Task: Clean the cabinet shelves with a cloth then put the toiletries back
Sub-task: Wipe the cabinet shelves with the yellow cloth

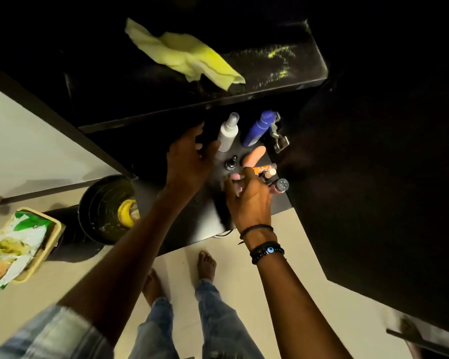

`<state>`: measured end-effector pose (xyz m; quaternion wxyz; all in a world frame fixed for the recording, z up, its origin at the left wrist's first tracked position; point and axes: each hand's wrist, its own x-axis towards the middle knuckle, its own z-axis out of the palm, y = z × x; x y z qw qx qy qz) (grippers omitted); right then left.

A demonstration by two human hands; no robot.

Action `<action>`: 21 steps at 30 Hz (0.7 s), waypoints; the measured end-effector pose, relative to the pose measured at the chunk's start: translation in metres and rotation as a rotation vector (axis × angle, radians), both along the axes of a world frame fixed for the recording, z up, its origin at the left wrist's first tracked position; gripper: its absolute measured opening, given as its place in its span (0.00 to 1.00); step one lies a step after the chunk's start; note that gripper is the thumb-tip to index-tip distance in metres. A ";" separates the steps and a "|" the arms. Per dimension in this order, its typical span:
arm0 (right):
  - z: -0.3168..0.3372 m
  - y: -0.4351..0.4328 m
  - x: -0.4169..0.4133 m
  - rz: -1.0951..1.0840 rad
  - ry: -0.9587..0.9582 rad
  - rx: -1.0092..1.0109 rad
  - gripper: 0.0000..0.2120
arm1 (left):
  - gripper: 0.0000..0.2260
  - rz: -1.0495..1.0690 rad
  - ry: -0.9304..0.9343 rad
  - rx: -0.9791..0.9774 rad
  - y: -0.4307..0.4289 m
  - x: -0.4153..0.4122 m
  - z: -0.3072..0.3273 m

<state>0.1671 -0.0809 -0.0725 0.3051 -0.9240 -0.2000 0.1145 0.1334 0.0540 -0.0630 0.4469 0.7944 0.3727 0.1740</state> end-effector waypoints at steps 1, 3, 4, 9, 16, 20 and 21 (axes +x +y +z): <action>0.017 0.007 -0.002 -0.016 -0.043 0.072 0.07 | 0.22 0.027 -0.027 0.005 -0.001 -0.013 0.008; 0.052 0.023 -0.006 -0.018 -0.184 0.213 0.09 | 0.19 0.059 -0.073 0.009 -0.005 -0.039 0.025; 0.069 0.032 -0.007 -0.005 -0.258 0.285 0.09 | 0.18 0.064 -0.092 0.009 -0.005 -0.053 0.035; 0.129 0.085 0.004 0.063 -0.450 0.360 0.15 | 0.12 0.047 -0.107 0.162 0.010 -0.094 0.092; 0.137 0.117 0.027 0.219 -0.503 0.097 0.09 | 0.10 -0.024 -0.153 0.436 0.048 -0.084 0.137; 0.122 0.093 0.009 0.163 -0.474 0.234 0.04 | 0.12 -0.042 -0.174 0.578 0.063 -0.054 0.136; 0.116 0.082 -0.003 0.105 -0.466 0.300 0.05 | 0.13 -0.043 -0.115 0.647 0.069 -0.047 0.135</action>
